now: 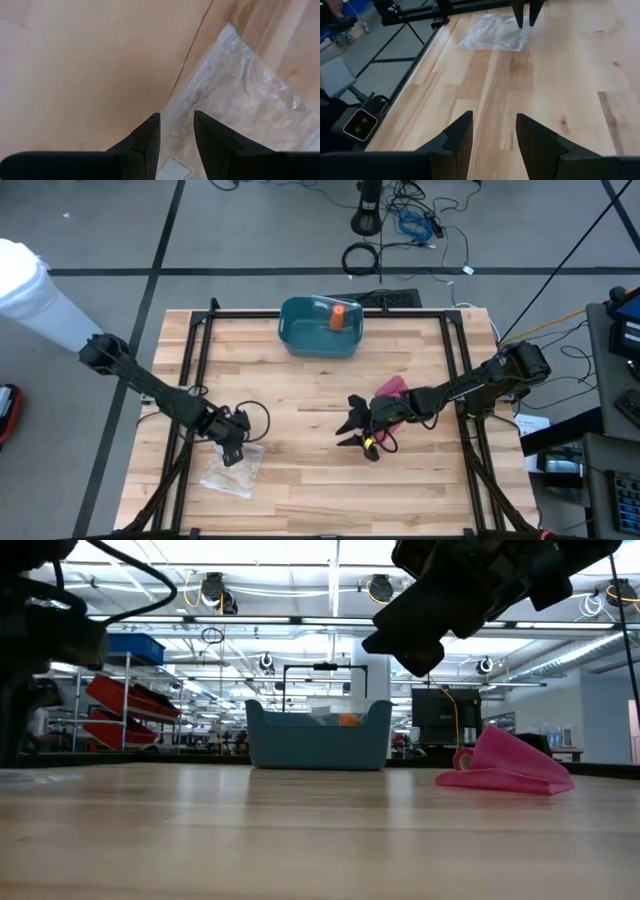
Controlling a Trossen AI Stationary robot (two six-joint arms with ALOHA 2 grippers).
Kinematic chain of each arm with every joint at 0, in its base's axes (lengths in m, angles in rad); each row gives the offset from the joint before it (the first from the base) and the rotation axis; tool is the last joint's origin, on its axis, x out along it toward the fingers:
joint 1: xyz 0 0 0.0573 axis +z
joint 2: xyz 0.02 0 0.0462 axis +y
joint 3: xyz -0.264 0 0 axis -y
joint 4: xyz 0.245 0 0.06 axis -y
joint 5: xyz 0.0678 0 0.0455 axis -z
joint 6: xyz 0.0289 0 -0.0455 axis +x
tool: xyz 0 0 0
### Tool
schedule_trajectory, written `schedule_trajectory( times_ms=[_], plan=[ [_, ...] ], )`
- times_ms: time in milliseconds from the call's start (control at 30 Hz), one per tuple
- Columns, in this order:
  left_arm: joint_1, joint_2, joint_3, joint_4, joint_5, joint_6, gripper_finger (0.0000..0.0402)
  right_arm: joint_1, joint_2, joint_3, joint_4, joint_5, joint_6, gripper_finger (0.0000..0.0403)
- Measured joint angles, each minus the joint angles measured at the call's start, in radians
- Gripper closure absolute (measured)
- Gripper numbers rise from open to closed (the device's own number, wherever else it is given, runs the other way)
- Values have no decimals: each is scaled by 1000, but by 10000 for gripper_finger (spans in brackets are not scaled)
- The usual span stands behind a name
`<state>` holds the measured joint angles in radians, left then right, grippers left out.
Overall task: Roll bandage
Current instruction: Move the transparent zip lock to the center of the table
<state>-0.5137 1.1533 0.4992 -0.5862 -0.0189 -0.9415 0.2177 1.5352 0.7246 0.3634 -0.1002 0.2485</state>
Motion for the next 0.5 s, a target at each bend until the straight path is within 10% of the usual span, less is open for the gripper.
schedule_trajectory(
  times_ms=[500],
  plan=[
    [14, 33, 34, 1, 45, 7, 278, -15, -1, 0, 11, 22, -17, 268]
  ],
)
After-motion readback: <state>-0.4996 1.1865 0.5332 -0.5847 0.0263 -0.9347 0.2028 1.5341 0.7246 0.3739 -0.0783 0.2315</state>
